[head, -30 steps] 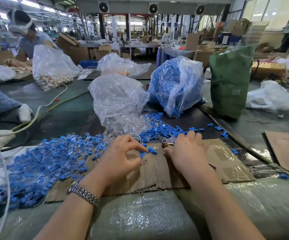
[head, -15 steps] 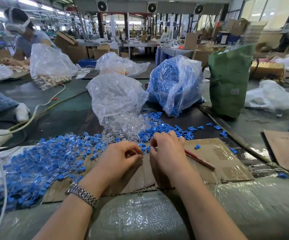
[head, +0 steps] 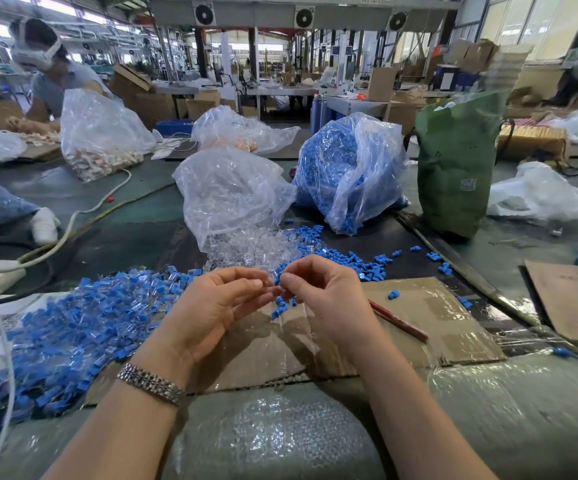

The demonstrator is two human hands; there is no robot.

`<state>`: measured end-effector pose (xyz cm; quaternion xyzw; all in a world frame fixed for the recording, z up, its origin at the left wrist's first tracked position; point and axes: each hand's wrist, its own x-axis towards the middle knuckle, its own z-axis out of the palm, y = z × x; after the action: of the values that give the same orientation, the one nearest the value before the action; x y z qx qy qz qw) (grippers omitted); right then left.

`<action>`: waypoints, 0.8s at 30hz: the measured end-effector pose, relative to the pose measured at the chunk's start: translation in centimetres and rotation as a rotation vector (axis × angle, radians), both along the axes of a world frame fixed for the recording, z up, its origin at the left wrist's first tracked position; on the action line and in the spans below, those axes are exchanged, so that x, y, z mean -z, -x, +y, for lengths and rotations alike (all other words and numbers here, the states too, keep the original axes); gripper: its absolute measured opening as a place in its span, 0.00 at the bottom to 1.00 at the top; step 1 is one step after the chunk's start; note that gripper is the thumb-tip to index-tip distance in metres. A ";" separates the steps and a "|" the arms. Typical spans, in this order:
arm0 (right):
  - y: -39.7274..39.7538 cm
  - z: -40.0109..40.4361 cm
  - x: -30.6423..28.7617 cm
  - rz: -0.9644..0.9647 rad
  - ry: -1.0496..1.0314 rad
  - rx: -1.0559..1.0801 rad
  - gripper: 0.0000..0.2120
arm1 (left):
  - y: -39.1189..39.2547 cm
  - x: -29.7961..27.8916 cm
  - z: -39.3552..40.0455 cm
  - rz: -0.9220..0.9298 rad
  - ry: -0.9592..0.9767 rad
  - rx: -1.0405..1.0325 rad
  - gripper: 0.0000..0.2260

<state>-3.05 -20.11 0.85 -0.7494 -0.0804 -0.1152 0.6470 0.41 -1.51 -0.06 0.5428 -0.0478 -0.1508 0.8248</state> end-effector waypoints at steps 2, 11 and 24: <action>-0.1 0.5 0.3 -0.042 0.015 -0.012 0.05 | 0.2 -0.2 -0.2 -0.003 -0.041 -0.014 0.11; -0.5 1.1 1.8 -0.188 0.342 0.150 0.04 | 0.5 -0.5 -0.5 -0.010 -0.072 0.017 0.10; -0.4 0.9 1.3 -0.156 0.247 0.036 0.06 | 0.5 -0.7 0.0 -0.069 -0.064 0.031 0.08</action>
<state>-2.65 -19.20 -0.43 -0.8134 -0.1305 -0.1739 0.5396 -0.09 -1.52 0.60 0.5729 -0.0800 -0.1462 0.8025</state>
